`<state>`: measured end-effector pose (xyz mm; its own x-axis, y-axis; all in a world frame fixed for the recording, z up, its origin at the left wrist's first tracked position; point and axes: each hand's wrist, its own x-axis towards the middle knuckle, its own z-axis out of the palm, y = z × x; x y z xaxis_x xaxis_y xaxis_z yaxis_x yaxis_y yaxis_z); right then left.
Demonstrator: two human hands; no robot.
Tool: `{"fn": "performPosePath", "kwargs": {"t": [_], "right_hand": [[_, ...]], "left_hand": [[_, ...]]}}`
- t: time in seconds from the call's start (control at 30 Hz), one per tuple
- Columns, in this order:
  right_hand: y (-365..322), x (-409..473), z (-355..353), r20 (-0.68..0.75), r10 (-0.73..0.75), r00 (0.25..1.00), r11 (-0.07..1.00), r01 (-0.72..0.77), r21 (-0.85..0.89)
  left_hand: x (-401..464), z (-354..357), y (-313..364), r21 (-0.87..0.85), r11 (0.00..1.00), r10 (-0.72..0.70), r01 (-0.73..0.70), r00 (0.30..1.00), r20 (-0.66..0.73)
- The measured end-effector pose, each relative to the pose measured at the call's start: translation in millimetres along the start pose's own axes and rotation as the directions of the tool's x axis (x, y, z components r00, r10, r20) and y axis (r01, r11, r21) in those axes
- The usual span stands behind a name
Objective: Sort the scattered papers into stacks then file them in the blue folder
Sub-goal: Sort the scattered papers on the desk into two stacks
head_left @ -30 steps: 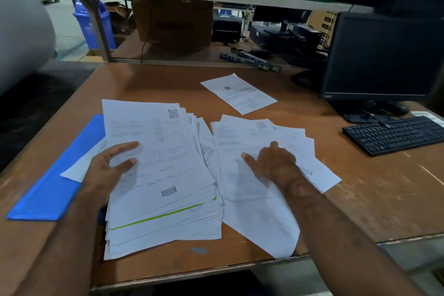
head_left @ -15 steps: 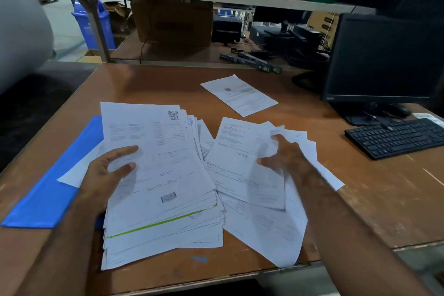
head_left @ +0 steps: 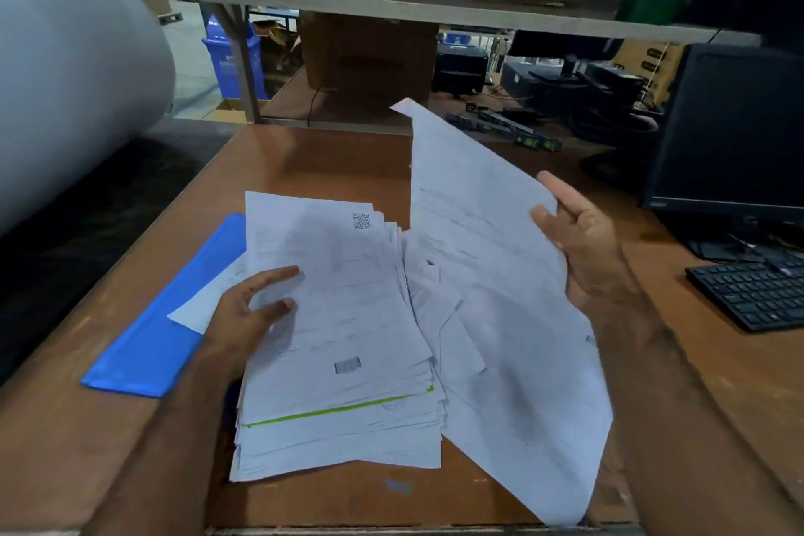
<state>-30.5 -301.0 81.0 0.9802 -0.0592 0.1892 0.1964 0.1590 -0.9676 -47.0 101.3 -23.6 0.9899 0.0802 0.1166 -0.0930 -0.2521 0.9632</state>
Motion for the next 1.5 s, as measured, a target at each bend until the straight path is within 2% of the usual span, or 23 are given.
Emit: {"fn": "performPosePath", "kwargs": {"t": [0.07,0.13,0.23,0.33,0.47,0.63,0.73,0.77,0.83,0.9,0.97,1.03,1.13,1.2,1.3,1.37,1.5], "right_hand": [[23,4,8,0.039,0.074,0.996,0.952,-0.059,-0.300],[52,2,20,0.092,0.144,0.985,0.884,-0.086,-0.460],[90,-1,39,0.169,0.112,0.979,0.770,0.021,-0.637],[111,-1,61,0.126,0.050,0.991,0.725,0.051,-0.686],[127,-2,83,0.065,-0.051,0.997,0.784,0.080,-0.615],[133,-8,114,0.287,-0.069,0.956,0.759,0.237,-0.606],[135,-6,117,0.216,-0.070,0.974,0.707,0.201,-0.678],[135,-7,116,0.204,-0.057,0.977,0.667,0.189,-0.720],[136,-13,115,0.280,0.016,0.960,0.560,0.223,-0.798],[137,-26,115,0.420,0.135,0.897,0.387,0.343,-0.856],[138,-39,116,0.467,0.250,0.848,0.200,0.427,-0.882],[140,-42,114,0.369,0.255,0.894,0.095,0.357,-0.929],[136,-39,99,0.146,0.210,0.967,-0.017,0.153,-0.988],[128,-35,85,0.034,0.197,0.980,-0.113,0.057,-0.992],[114,-35,68,-0.059,0.156,0.986,-0.261,-0.016,-0.965],[108,-37,59,-0.105,0.153,0.983,-0.313,-0.053,-0.948],[101,-41,48,-0.164,0.130,0.978,-0.347,-0.110,-0.931]], "left_hand": [[0,0,0,-0.002,1.000,0.015,-0.015,1.000,-0.001],[0,1,2,-0.022,1.000,0.021,-0.021,1.000,-0.003],[0,1,0,-0.011,1.000,-0.013,0.013,1.000,-0.014],[0,1,-2,-0.010,0.997,-0.073,0.073,0.997,-0.033],[-2,7,7,-0.013,0.999,-0.043,0.042,0.999,-0.033],[0,-1,3,0.028,0.999,0.038,-0.038,0.999,0.005],[-1,-18,6,0.015,0.998,0.058,-0.057,0.998,-0.026],[-3,-29,9,0.009,0.998,0.067,-0.067,0.997,-0.046],[-8,-57,16,-0.011,0.997,0.075,-0.077,0.991,-0.111],[-12,-86,20,-0.078,0.995,0.050,-0.068,0.976,-0.212],[-20,-106,22,-0.111,0.992,0.030,-0.065,0.956,-0.292],[-27,-113,22,-0.124,0.990,0.019,-0.062,0.947,-0.319],[-31,-109,16,-0.154,0.987,-0.007,-0.041,0.955,-0.296],[-29,-99,16,-0.180,0.984,-0.029,-0.019,0.965,-0.260],[-22,-80,20,-0.172,0.985,-0.028,-0.003,0.983,-0.181],[-16,-66,25,-0.179,0.984,-0.021,-0.003,0.991,-0.132],[-8,-63,28,-0.198,0.980,-0.015,-0.013,0.990,-0.140]]}}
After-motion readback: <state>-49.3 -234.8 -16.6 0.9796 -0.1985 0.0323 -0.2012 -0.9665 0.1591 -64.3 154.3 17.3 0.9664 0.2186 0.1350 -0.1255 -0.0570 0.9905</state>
